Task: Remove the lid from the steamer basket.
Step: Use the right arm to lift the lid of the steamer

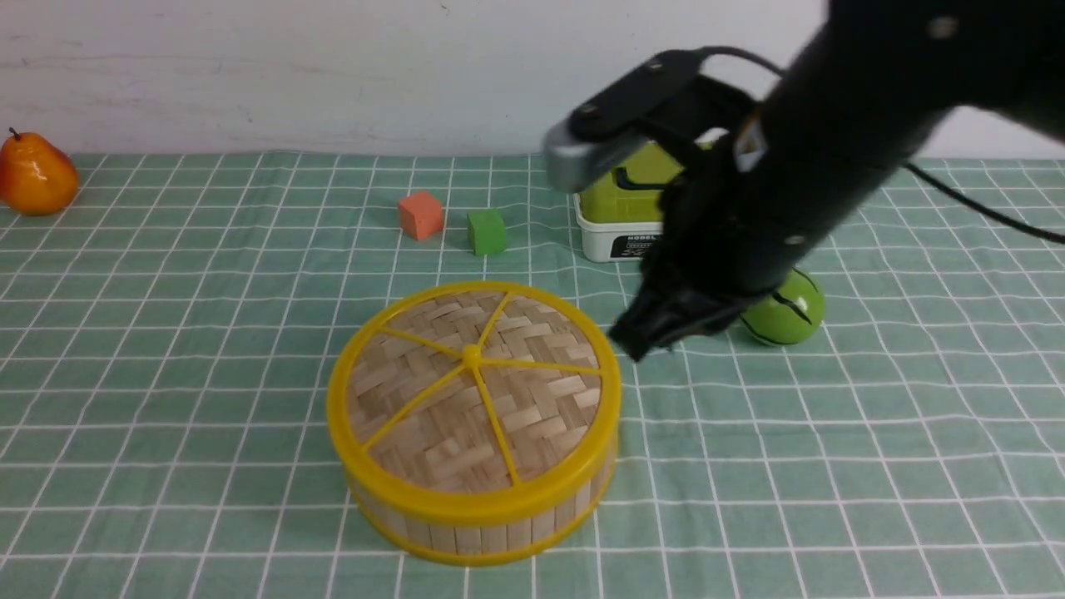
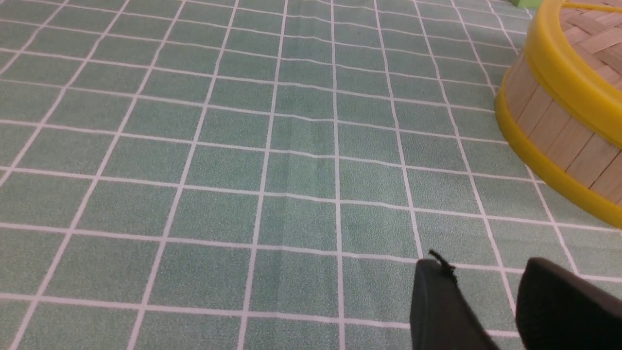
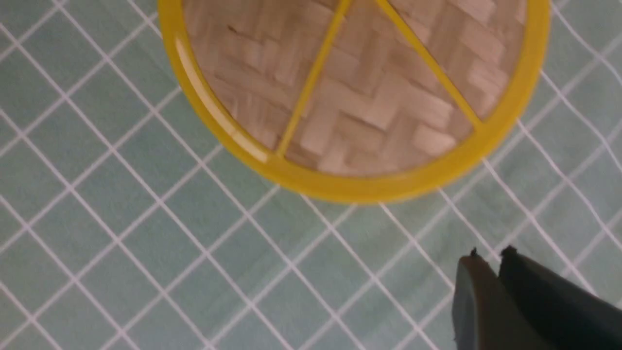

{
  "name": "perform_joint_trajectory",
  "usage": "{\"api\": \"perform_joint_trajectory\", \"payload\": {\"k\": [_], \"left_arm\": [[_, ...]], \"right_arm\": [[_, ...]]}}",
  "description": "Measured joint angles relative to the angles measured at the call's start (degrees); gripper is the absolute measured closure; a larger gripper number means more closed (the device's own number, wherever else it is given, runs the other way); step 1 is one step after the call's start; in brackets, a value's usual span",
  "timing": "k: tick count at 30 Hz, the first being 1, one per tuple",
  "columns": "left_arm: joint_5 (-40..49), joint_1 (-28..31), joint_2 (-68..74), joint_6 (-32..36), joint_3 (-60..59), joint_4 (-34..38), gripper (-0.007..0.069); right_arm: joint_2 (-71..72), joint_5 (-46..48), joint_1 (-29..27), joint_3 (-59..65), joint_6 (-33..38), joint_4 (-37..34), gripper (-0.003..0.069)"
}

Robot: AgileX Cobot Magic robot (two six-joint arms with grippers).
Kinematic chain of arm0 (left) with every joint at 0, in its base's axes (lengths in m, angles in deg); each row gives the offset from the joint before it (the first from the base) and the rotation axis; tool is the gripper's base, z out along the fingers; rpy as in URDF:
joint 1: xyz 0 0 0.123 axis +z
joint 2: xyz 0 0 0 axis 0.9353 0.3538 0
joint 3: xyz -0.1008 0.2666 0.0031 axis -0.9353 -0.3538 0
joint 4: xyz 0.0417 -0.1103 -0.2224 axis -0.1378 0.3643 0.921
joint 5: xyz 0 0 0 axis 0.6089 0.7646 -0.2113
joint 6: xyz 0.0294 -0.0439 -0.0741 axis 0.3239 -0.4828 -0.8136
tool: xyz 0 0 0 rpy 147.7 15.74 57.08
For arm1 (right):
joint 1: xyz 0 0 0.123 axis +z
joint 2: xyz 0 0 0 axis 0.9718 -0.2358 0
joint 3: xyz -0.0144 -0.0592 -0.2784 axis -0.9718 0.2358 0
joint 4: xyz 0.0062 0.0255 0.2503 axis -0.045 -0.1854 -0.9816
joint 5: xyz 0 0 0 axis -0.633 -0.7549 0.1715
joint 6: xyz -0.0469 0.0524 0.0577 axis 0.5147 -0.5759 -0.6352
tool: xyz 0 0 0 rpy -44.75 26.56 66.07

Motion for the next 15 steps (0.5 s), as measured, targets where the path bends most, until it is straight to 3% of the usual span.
{"api": "perform_joint_trajectory", "payload": {"k": [4,7,8,10,15], "left_arm": [[0.0,0.0,0.0,0.0,0.0,0.0,0.0386],[0.0,0.0,0.0,0.0,0.0,0.0,0.0386],[0.0,0.0,0.0,0.0,0.0,0.0,0.0386],[0.0,0.0,0.0,0.0,0.0,0.0,0.0386],[0.0,0.0,0.0,0.0,0.0,0.0,0.0386]], "right_arm": [[-7.3,-1.4,2.1,-6.4,-0.1,0.0,0.0526],[-13.6,-3.8,3.3,-11.8,-0.1,0.0,0.038],[-13.9,-4.1,3.4,-12.0,-0.1,0.0,0.0372],[-17.1,-7.2,3.6,-14.1,-0.1,0.0,0.0288],[-20.8,-11.8,3.6,-15.2,-1.2,0.3,0.0246]]}}
